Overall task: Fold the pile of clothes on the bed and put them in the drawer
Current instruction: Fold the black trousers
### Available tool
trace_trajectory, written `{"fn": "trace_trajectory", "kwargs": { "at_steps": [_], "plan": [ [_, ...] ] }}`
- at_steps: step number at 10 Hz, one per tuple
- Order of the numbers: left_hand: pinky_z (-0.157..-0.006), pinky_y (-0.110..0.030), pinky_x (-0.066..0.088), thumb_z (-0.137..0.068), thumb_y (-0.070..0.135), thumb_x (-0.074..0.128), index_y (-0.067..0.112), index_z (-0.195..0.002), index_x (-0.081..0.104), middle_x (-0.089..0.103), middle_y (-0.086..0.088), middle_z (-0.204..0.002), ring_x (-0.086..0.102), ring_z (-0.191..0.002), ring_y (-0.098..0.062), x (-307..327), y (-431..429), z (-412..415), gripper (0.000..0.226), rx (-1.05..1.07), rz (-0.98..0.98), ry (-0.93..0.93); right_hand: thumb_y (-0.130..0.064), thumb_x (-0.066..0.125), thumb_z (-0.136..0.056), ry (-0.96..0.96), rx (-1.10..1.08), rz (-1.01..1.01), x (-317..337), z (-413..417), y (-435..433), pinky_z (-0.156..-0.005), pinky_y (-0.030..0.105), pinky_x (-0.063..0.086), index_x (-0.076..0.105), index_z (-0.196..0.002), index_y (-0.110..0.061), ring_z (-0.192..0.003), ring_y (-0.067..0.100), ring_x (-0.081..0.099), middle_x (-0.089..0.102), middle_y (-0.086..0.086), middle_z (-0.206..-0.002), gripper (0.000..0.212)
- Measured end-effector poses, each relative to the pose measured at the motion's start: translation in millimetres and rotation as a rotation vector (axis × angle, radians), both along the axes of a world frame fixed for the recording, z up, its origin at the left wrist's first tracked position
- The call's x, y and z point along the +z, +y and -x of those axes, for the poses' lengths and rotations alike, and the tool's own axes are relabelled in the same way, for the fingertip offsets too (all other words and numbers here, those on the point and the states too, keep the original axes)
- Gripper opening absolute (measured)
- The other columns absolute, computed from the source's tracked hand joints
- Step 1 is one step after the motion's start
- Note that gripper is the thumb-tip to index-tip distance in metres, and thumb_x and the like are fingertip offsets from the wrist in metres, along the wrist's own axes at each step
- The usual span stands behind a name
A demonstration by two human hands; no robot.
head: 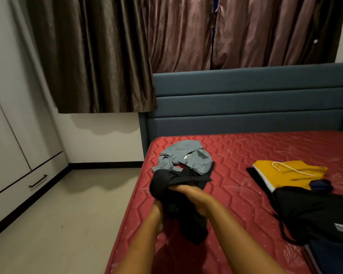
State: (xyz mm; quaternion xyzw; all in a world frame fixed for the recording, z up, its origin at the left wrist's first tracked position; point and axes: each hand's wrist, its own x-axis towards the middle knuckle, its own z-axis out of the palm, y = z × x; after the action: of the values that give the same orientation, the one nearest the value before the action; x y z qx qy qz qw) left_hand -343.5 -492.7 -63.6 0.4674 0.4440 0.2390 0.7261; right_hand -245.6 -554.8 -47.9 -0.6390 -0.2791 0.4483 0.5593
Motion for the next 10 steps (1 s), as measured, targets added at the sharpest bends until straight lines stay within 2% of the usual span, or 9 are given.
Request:
{"fn": "trace_trajectory", "kwargs": {
  "at_steps": [1,2,3,4,5,6,7,8,10],
  "plan": [
    [-0.062,-0.025,0.044,-0.1,0.026,0.038,0.017,-0.103,0.061,0.065,-0.009,-0.102,0.057,-0.075,-0.018,0,7,5,0.024,-0.009,0.019,-0.222,-0.025,0.065,-0.084,-0.112,-0.05,0.135,-4,22,-13,-0.1,0.037,0.048,0.062,-0.123,-0.007,-0.114,0.027,0.06,0.062,0.012,-0.126,0.042],
    [-0.064,-0.027,0.046,-0.096,0.033,0.05,0.024,-0.116,0.059,0.068,-0.002,-0.099,0.061,-0.079,-0.017,7,-1,17,0.024,-0.033,-0.008,-0.332,-0.018,0.049,-0.097,-0.259,-0.194,0.101,14,36,-18,-0.092,0.03,0.045,0.055,-0.127,-0.005,-0.12,0.028,0.055,0.059,0.008,-0.125,0.033],
    [-0.08,-0.034,0.053,-0.084,0.032,0.07,0.029,-0.131,0.046,0.065,-0.002,-0.118,0.066,-0.1,-0.017,23,-28,42,0.053,-0.222,-0.268,-0.426,-0.02,0.05,-0.096,-0.638,-0.251,0.066,51,61,-19,-0.086,0.029,0.046,0.053,-0.117,-0.015,-0.112,0.028,0.058,0.06,0.008,-0.112,0.022],
    [-0.083,-0.033,0.053,-0.08,0.034,0.075,0.033,-0.128,0.045,0.065,0.005,-0.117,0.067,-0.1,-0.011,20,-41,62,0.057,-0.274,-0.389,-0.422,-0.013,0.059,-0.087,-0.704,-0.28,-0.033,61,76,-18,-0.087,0.036,0.049,0.05,-0.112,-0.02,-0.104,0.03,0.061,0.064,0.011,-0.107,0.027],
    [-0.074,-0.024,0.053,-0.091,0.02,0.063,0.026,-0.115,0.05,0.066,0.012,-0.103,0.066,-0.087,-0.002,20,-37,86,0.028,-0.271,-0.496,-0.387,0.008,0.053,-0.08,-0.559,-0.106,-0.172,50,83,-34,-0.086,0.04,0.051,0.046,-0.117,-0.027,-0.102,0.032,0.063,0.065,0.014,-0.106,0.051],
    [-0.075,-0.025,0.054,-0.095,0.016,0.056,0.019,-0.111,0.054,0.067,0.002,-0.103,0.065,-0.091,-0.012,23,-37,96,0.015,-0.235,-0.578,-0.329,0.014,0.051,-0.079,-0.325,0.025,-0.225,36,89,-51,-0.076,0.033,0.053,0.041,-0.13,-0.028,-0.094,0.027,0.064,0.063,0.017,-0.105,0.067],
    [-0.09,-0.038,0.051,-0.099,0.019,0.051,0.016,-0.11,0.057,0.067,-0.011,-0.108,0.064,-0.101,-0.026,12,-30,100,0.013,0.047,-0.591,-0.219,0.015,0.061,-0.075,-0.388,0.157,-0.244,6,100,-53,-0.071,0.025,0.053,0.021,-0.144,-0.038,-0.092,0.018,0.064,0.058,0.01,-0.117,0.096],
    [-0.09,-0.038,0.05,-0.1,0.02,0.049,0.008,-0.113,0.058,0.066,-0.015,-0.11,0.063,-0.101,-0.027,5,-25,109,0.02,0.169,-0.524,-0.23,0.009,0.07,-0.071,-0.601,0.175,-0.223,-18,108,-48,-0.078,0.026,0.055,0.006,-0.149,-0.041,-0.098,0.015,0.063,0.051,-0.006,-0.122,0.113],
    [-0.093,-0.041,0.05,-0.1,0.022,0.048,0.003,-0.118,0.058,0.067,-0.016,-0.112,0.064,-0.107,-0.031,0,-7,133,0.028,0.087,-0.524,-0.286,-0.025,0.065,-0.075,-0.909,-0.099,0.025,-75,92,-34,-0.095,0.044,0.047,0.038,-0.133,-0.053,-0.112,0.016,0.059,0.059,-0.013,-0.122,0.07]
  ]
}}
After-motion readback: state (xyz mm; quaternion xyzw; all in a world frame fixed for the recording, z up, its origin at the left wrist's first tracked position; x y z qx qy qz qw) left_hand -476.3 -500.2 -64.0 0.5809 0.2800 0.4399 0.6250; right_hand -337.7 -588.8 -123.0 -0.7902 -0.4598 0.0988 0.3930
